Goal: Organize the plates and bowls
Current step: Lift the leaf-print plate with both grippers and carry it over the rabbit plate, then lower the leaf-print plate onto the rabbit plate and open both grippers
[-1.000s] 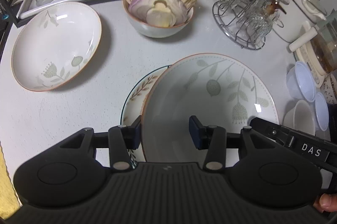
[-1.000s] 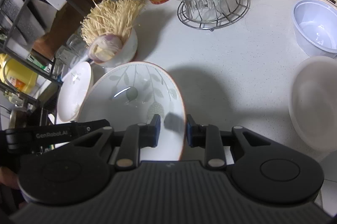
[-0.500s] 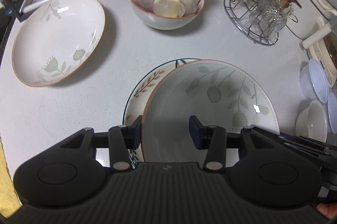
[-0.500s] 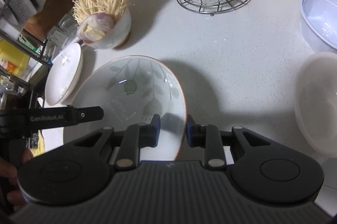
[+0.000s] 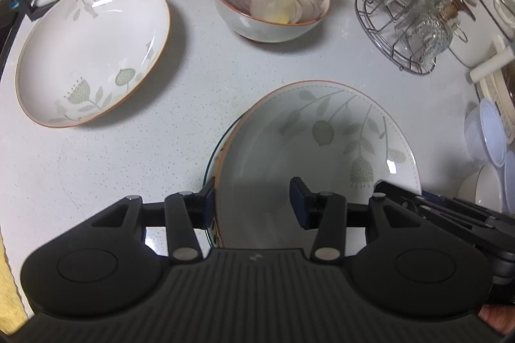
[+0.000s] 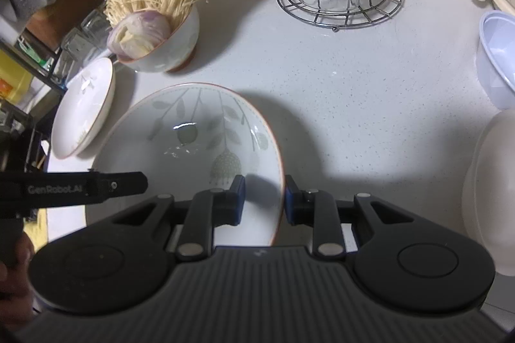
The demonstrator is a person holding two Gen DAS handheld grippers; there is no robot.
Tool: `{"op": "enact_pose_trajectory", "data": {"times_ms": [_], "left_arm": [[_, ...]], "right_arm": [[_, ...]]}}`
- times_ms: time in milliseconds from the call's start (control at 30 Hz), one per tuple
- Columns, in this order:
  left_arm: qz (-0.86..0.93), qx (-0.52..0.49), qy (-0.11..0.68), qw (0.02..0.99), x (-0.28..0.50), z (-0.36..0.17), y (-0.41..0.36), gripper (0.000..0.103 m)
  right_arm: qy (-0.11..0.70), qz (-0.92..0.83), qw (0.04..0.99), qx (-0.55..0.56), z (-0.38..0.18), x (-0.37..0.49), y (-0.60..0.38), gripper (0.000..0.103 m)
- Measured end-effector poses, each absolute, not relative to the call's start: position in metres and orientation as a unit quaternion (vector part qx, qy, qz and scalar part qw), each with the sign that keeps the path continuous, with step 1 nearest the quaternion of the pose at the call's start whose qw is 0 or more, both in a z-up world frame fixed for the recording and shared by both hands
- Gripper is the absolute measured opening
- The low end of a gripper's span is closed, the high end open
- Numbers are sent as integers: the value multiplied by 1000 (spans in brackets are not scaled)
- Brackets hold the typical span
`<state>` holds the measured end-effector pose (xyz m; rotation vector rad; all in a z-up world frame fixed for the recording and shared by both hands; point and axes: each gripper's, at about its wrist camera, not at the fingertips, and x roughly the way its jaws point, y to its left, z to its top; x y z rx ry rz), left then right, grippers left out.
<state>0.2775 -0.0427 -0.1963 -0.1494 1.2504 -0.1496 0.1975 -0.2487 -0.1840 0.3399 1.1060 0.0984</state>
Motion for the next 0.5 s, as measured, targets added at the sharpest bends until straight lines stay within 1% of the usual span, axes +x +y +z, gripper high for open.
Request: {"op": "enact_pose_trajectory", "data": {"times_ms": [333,500], "left_arm": [[-73,-134,587,795,274,-192,-22,51],[-70,-135,577,802,266,-183,-13,51]], "right_arm": [[515,59,838,171,-191,203,-247,29],[516,63,835,180,-192,205,-249,30]]}}
